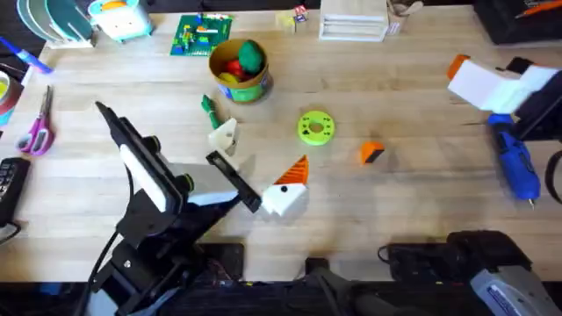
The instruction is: Pick up the gripper from the table and insert it into the empty holder that is missing its gripper. Then pick up a screw, insert it into the mounting hole, and use the screwdriver to tighten it. Finally, clean up the table by picking up the vegetable and placing it into the bucket.
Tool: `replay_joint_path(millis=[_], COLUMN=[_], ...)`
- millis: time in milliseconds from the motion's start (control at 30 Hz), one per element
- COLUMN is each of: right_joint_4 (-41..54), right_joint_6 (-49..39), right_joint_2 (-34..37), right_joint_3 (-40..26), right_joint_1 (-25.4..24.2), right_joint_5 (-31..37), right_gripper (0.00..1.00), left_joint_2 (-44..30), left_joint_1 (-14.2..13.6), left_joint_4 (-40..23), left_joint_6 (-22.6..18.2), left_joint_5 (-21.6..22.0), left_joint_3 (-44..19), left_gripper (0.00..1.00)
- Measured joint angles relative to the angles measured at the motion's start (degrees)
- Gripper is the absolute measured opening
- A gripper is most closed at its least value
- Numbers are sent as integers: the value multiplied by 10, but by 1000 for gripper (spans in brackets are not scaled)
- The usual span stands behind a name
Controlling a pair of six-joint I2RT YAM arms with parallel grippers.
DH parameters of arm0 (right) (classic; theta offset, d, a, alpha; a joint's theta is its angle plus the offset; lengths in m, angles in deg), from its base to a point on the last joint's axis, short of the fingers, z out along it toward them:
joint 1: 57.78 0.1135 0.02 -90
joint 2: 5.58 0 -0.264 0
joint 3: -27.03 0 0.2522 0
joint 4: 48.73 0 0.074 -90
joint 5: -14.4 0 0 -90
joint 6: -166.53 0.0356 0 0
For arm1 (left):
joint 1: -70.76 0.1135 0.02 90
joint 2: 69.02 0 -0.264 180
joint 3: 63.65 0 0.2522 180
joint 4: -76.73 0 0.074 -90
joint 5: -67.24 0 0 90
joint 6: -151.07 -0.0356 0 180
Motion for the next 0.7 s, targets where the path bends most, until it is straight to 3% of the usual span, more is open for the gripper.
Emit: replay_joint_path(millis=[233, 433, 700], right_joint_4=[117, 173, 191], right_joint_6=[-24, -25, 75], right_joint_2=[43, 114, 215], right_joint_3=[-9, -45, -51], right_joint_1=[24, 123, 228], right_joint_5=[-16, -9, 69], right_gripper=[992, 994, 994], left_joint_2=[0, 0, 0], left_joint_1=[0, 0, 0], left_joint_4=[0, 0, 0], left_joint_6=[0, 0, 0], left_joint_5=[1, 1, 2], left_joint_3=[0, 0, 0], left_gripper=[993, 993, 993])
